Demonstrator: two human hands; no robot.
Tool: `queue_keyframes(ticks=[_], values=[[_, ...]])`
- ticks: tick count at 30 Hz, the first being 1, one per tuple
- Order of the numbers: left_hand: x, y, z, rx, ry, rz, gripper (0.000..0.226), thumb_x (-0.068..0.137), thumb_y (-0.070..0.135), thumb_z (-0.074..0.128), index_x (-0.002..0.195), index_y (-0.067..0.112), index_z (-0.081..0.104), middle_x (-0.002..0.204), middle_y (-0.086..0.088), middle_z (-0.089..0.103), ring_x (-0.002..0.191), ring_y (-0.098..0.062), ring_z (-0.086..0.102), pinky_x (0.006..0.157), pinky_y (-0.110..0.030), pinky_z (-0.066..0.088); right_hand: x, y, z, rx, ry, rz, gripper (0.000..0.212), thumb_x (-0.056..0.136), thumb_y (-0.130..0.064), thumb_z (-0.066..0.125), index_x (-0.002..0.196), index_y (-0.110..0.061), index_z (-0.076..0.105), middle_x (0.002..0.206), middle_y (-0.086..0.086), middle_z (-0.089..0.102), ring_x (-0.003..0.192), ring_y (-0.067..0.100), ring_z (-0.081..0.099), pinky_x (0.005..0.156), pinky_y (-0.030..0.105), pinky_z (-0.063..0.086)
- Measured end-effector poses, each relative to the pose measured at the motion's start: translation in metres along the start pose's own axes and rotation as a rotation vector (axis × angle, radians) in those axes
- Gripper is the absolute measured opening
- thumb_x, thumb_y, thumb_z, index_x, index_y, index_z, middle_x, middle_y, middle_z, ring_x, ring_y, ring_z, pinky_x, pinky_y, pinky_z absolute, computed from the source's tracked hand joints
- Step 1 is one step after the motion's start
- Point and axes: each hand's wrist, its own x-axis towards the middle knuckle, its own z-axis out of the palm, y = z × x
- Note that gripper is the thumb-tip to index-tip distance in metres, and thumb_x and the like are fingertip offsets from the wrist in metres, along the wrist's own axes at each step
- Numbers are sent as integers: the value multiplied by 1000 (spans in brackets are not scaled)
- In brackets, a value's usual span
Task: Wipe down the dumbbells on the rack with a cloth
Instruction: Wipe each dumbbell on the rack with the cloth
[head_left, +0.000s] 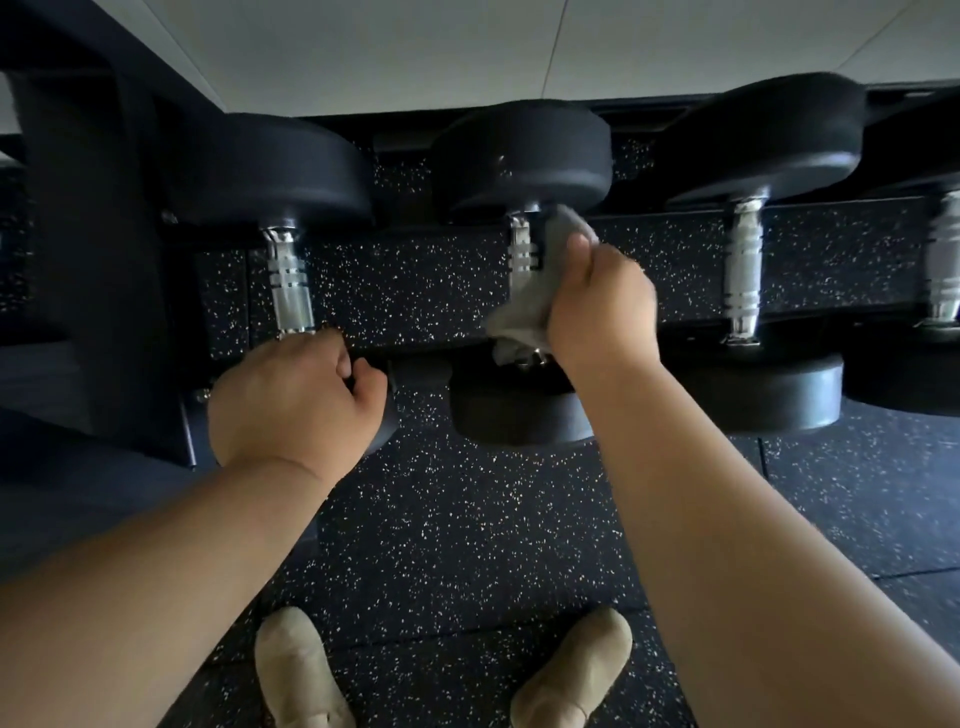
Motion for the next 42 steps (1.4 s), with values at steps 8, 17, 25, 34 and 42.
queue_keyframes(ticks=[8,17,25,34,42], values=[[1,-2,2,-5,-5,-4,31,85,43,46,67,21,57,63,2,52,62,-28,51,54,-32,41,6,10,22,-257,-450,-48,52,106,-51,38,118,-3,53,96,10,55,94,33,60,76,37,42],[1,-2,2,14,-13,10,32,86,46,44,67,22,56,64,4,52,61,-26,49,53,-29,35,38,-29,14,107,-104,-32,48,98,-61,56,104,-13,57,80,-8,58,69,9,58,55,20,40],[1,-3,2,-2,-22,-12,32,86,46,44,68,22,55,63,3,52,61,-27,49,54,-31,35,-9,0,-13,-110,-21,-98,30,109,-39,43,100,-13,55,75,-1,50,66,18,51,55,22,34],[3,-2,-1,32,-3,-27,35,86,52,45,72,22,56,64,5,56,65,-23,42,73,-38,27,13,-57,0,-95,404,-458,67,106,-50,27,158,-10,36,163,10,35,154,33,24,126,54,15],[3,-1,-2,-5,-24,-36,33,84,52,45,69,23,53,63,6,53,61,-24,47,63,-35,30,43,-55,7,-684,464,-983,57,109,-45,40,151,-8,49,156,12,48,148,35,39,125,54,23]])
